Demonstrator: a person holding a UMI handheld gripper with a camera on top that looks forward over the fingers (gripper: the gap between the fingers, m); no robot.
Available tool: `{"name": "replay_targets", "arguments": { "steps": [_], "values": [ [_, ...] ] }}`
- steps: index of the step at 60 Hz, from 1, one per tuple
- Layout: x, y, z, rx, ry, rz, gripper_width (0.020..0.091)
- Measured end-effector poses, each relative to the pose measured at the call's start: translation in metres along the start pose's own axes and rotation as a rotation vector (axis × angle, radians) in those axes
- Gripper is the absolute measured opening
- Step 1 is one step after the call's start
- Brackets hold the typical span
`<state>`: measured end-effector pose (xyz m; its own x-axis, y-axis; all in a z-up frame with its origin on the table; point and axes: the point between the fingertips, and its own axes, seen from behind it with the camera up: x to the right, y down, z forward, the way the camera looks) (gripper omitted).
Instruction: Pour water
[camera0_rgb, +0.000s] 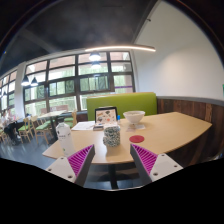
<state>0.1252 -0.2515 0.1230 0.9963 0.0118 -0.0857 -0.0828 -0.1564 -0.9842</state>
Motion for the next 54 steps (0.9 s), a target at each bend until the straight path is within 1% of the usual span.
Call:
{"name": "replay_targets", "arguments": {
  "steps": [9,16,19,21,25,32,35,45,54],
  "values": [
    [0.003,-0.001,0.002,0.011,0.004,-0.037,0.0791],
    [-0.01,-0.008,-0.008,0.028,0.008,-0.089,0.0793],
    [-0.009,-0.005,0.002,0.023,-0.006,-0.111,0.0797],
    [-0.021,-0.001,-0.005,0.014,-0.011,-0.127,0.0805],
    [-0.03,0.01,0.005,-0.005,-0.031,-0.145,0.0812],
    [-0.068,0.028,0.015,-0.01,-0.082,-0.141,0.0811],
    [-0.086,0.034,0.027,0.003,-0.117,-0.142,0.0813],
    [-0.152,0.045,0.067,0.051,-0.161,-0.172,0.0813],
    [-0.199,0.047,0.109,0.071,-0.14,-0.165,0.0807]
  ]
}}
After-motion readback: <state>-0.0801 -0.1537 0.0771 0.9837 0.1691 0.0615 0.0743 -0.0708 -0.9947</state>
